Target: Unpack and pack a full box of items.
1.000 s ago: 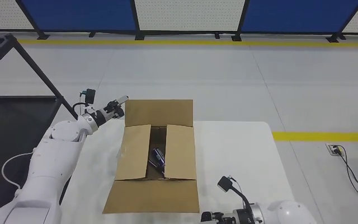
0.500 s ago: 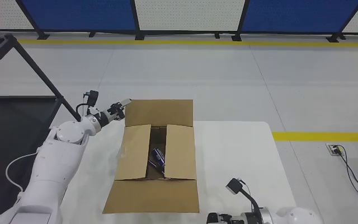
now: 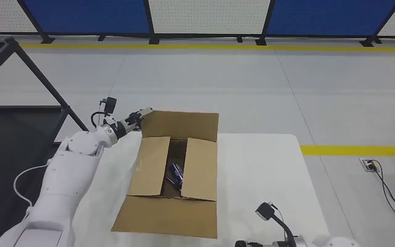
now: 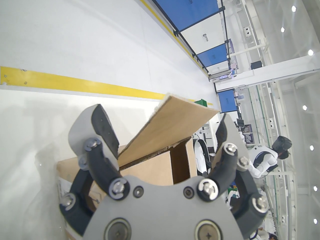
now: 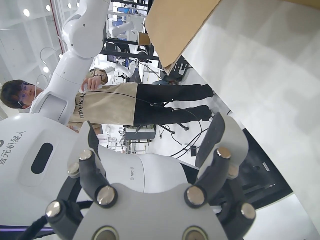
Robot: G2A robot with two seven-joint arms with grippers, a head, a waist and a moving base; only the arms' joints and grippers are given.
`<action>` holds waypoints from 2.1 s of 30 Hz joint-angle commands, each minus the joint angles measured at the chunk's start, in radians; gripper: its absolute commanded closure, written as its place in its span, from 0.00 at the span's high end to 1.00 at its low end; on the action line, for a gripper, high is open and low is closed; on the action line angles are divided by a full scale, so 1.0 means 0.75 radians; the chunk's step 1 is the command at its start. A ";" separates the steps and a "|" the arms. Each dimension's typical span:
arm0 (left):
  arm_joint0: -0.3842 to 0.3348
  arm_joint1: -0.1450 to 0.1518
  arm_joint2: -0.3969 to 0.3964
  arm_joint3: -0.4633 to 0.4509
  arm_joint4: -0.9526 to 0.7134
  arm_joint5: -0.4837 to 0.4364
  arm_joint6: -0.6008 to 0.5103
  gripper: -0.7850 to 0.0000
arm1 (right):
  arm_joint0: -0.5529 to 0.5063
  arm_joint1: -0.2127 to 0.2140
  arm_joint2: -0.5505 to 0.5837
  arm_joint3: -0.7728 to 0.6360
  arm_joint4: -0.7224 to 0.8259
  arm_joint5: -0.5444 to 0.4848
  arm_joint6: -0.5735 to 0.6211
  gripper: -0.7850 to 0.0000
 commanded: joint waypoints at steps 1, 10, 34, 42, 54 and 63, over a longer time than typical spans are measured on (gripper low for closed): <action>0.005 0.004 -0.010 -0.006 -0.021 -0.037 -0.042 1.00 | 0.019 0.002 -0.025 0.007 0.004 0.014 0.018 1.00; 0.056 0.032 -0.034 -0.070 -0.022 -0.142 -0.091 1.00 | 0.121 -0.010 -0.210 0.092 0.013 0.010 -0.033 1.00; 0.234 0.106 -0.111 -0.314 -0.046 -0.124 -0.163 1.00 | 0.225 -0.041 -0.398 0.131 0.027 -0.259 -0.391 1.00; 0.302 0.121 -0.127 -0.416 -0.079 -0.102 -0.194 1.00 | 0.198 -0.036 -0.376 0.003 0.000 -0.280 -0.491 1.00; 0.432 0.172 -0.217 -0.613 -0.106 -0.125 -0.208 1.00 | 0.305 -0.062 -0.484 -0.083 -0.178 -0.151 -0.723 1.00; 0.547 0.218 -0.294 -0.837 -0.149 -0.099 -0.329 1.00 | 0.337 -0.067 -0.488 -0.052 -0.154 -0.122 -0.740 1.00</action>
